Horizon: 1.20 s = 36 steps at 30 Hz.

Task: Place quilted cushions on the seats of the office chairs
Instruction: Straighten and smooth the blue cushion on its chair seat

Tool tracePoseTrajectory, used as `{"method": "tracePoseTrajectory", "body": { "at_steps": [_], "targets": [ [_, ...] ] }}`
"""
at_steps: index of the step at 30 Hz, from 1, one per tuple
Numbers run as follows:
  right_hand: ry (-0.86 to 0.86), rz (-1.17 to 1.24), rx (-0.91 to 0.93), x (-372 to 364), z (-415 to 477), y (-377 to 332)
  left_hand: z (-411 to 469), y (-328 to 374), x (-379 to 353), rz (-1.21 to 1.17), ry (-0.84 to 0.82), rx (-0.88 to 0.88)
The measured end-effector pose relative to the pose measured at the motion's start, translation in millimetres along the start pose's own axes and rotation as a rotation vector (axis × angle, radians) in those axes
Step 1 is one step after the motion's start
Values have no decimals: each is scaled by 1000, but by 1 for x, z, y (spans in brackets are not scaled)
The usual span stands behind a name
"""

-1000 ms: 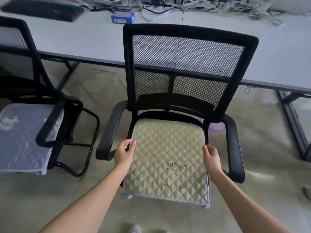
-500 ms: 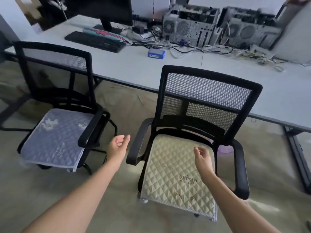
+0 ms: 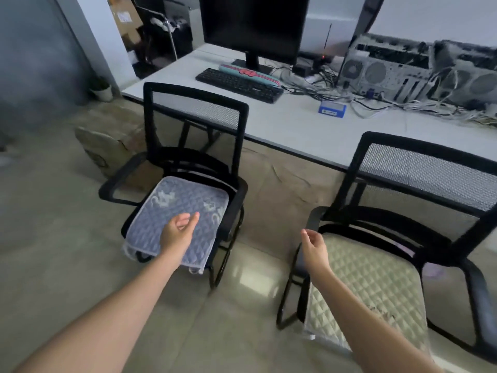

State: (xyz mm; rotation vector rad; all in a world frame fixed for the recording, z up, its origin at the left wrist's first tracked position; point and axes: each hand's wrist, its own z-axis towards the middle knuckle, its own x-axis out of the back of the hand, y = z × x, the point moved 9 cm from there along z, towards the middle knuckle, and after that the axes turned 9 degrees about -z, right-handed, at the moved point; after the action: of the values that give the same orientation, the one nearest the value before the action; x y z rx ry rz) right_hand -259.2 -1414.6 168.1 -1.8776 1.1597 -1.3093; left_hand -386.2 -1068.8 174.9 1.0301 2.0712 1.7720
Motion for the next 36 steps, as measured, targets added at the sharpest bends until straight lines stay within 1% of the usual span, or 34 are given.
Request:
{"method": "tracePoseTrajectory", "body": {
  "at_steps": [4, 7, 15, 20, 27, 33, 36],
  "targets": [
    [-56, -25, 12, -74, -20, -33, 36, 0, 69, -18, 55, -12],
    [-63, -57, 36, -116, -33, -58, 57, 0, 107, -50, 93, -11],
    [-80, -59, 59, -197, -57, -101, 96, -7, 176, -79, 116, -5],
    [-111, -69, 57, -234, -56, -112, 118, -12, 195, -98, 115, 3],
    [-137, -73, 35, -279, -39, -120, 156, -17, 201, -66, 86, 19],
    [-132, -44, -8, -321, -9, -129, 211, -18, 199, -11, 47, 53],
    [-122, -24, -47, -341, 9, -132, 243, -15, 189, 28, 0, 48]
  ]
}}
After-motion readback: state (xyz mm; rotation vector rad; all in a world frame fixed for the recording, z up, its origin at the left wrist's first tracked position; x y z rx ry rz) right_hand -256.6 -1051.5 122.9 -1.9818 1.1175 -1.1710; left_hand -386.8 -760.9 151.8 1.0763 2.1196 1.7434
